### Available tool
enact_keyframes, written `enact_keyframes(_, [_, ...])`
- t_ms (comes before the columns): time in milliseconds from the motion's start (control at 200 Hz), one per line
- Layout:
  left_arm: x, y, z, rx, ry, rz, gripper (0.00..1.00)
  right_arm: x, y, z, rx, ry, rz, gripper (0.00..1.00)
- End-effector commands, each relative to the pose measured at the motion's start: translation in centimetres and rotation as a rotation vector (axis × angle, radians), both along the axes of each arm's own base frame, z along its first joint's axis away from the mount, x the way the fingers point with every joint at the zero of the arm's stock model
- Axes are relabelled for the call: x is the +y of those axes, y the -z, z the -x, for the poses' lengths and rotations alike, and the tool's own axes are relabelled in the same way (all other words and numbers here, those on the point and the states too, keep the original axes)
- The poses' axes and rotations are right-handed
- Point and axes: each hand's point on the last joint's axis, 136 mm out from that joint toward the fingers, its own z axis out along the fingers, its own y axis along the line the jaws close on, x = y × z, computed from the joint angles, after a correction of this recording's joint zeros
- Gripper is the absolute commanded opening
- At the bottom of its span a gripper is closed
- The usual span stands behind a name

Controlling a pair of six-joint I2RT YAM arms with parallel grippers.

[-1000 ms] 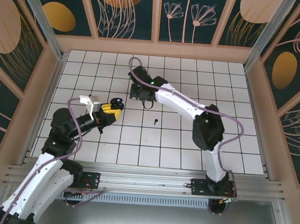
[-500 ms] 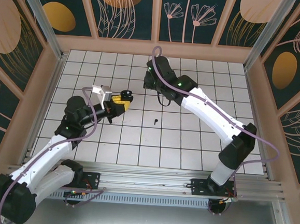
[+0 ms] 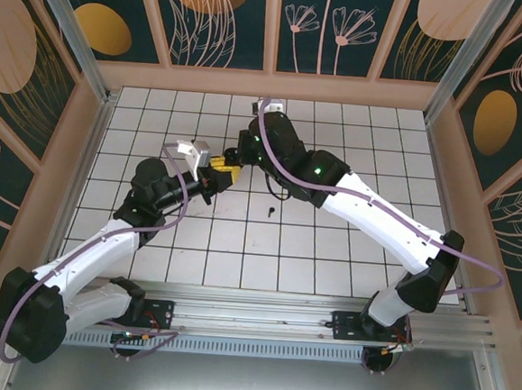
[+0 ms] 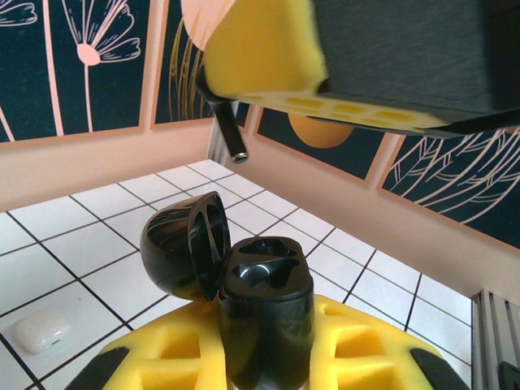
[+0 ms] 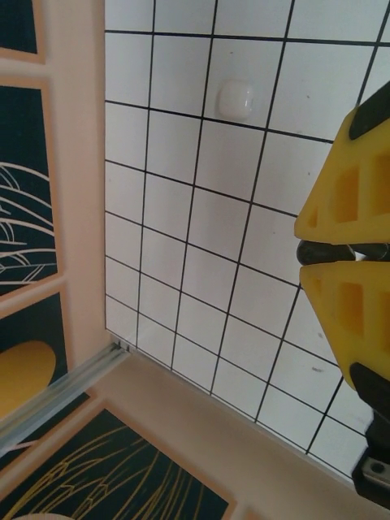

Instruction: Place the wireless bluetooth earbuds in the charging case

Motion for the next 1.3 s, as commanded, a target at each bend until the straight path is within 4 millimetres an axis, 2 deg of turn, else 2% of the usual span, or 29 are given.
enact_keyframes(0, [-0.1, -3.1, -0.4, -0.070, -0.019, 0.060, 0.08, -0.7, -1.7, 0.0, -0.056, 0.014, -0.013, 0.10])
enact_keyframes(300, [0.0, -3.2, -0.7, -0.047, -0.031, 0.067, 0.08, 0.9, -0.7, 0.6, -0.023, -0.040, -0.034, 0.10])
enact_keyframes(586, [-0.2, -2.7, -0.8, -0.024, -0.023, 0.066, 0.08, 2.5, -1.2, 1.6, -0.030, -0.083, -0.046, 0.10])
enact_keyframes(846, [-0.2, -3.0, -0.7, -0.027, -0.021, 0.068, 0.08, 3.5, -0.1, 2.0, -0.009, -0.110, -0.023, 0.10])
enact_keyframes(1296, [0.1, -3.5, -0.5, -0.040, -0.031, 0.067, 0.08, 3.2, 0.5, 2.0, -0.009, -0.100, 0.014, 0.10])
